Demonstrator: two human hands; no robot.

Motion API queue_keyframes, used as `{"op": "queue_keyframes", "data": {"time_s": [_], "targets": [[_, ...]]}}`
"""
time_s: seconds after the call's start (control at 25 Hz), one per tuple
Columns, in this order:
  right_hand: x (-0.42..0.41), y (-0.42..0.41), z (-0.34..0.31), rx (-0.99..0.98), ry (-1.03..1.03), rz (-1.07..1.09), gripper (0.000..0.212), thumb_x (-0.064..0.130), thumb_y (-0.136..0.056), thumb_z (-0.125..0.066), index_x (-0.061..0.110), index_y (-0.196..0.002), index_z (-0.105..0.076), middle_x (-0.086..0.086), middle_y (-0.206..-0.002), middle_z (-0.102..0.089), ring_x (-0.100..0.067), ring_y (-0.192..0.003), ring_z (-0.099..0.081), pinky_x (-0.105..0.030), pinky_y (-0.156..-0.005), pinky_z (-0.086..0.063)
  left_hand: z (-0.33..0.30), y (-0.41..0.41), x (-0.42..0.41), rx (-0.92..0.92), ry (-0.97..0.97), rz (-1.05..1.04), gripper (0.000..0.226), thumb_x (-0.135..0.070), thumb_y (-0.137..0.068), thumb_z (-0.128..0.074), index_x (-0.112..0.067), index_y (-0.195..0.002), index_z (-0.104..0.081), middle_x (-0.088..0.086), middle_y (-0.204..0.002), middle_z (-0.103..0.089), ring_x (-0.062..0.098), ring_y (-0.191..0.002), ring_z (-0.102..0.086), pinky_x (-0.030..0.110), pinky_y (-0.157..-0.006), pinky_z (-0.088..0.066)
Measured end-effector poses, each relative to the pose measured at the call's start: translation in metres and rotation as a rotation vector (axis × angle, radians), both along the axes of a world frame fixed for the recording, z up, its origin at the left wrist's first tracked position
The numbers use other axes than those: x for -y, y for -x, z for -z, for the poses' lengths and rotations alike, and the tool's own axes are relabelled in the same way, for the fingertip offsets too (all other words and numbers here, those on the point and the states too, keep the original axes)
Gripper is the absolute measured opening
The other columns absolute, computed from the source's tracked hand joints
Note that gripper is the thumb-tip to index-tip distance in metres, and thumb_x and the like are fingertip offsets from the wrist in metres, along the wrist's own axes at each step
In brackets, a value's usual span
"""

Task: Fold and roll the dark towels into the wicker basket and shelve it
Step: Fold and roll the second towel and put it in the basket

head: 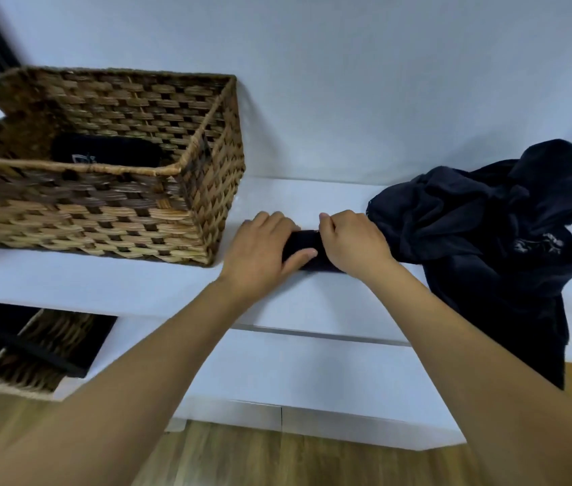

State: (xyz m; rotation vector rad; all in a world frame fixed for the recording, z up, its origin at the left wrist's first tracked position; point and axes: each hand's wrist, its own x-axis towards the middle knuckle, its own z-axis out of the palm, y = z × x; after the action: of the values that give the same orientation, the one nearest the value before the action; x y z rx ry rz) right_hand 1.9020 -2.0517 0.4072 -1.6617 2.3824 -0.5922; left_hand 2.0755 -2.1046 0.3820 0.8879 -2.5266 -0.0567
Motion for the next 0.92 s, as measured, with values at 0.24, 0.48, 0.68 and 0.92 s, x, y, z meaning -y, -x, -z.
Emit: {"op": "queue_keyframes", "data": {"time_s": [0.24, 0.48, 0.68, 0.92], "targets": [[-0.023, -0.013, 0.01, -0.159, 0.325, 0.087, 0.024, 0.037, -0.098, -0.055, 0.015, -0.096, -0.062, -0.006, -0.103, -0.054, -0.03, -0.094, -0.048, -0.04, -0.079, -0.039, -0.025, 0.001, -0.033, 0.235, -0.125, -0.185, 0.054, -0.065, -0.09, -0.055, -0.016, -0.112, -0.054, 0.001, -0.107, -0.059, 0.024, -0.096, -0.056, 0.034, -0.075, -0.042], [-0.06, -0.047, -0.004, 0.666, 0.366, 0.096, 0.029, 0.03, -0.09, -0.072, 0.021, -0.11, -0.052, 0.004, -0.113, -0.045, -0.005, -0.096, -0.053, -0.012, -0.078, -0.042, -0.048, 0.007, -0.063, -0.203, -0.757, -0.34, 0.041, -0.051, -0.093, -0.058, -0.014, -0.104, -0.046, 0.001, -0.097, -0.062, 0.019, -0.086, -0.063, 0.035, -0.065, -0.049], [-0.074, -0.049, -0.033, 0.941, 0.353, 0.072, 0.019, 0.027, -0.099, -0.059, 0.019, -0.115, -0.055, 0.005, -0.111, -0.063, -0.007, -0.101, -0.062, -0.017, -0.078, -0.047, -0.076, 0.006, -0.087, -0.535, -1.041, -0.204, 0.036, -0.029, -0.094, -0.065, -0.015, -0.113, -0.037, 0.005, -0.112, -0.061, 0.015, -0.099, -0.066, 0.034, -0.083, -0.059], [-0.09, -0.048, -0.096, 1.018, 0.394, -0.134, 0.023, 0.039, -0.095, -0.064, 0.037, -0.118, -0.062, 0.009, -0.103, -0.074, -0.009, -0.092, -0.072, -0.031, -0.076, -0.06, -0.127, -0.002, -0.088, -0.468, -0.855, -0.067, 0.012, -0.022, -0.104, -0.046, -0.015, -0.112, -0.042, 0.002, -0.108, -0.06, 0.013, -0.094, -0.061, 0.043, -0.089, -0.055]]}}
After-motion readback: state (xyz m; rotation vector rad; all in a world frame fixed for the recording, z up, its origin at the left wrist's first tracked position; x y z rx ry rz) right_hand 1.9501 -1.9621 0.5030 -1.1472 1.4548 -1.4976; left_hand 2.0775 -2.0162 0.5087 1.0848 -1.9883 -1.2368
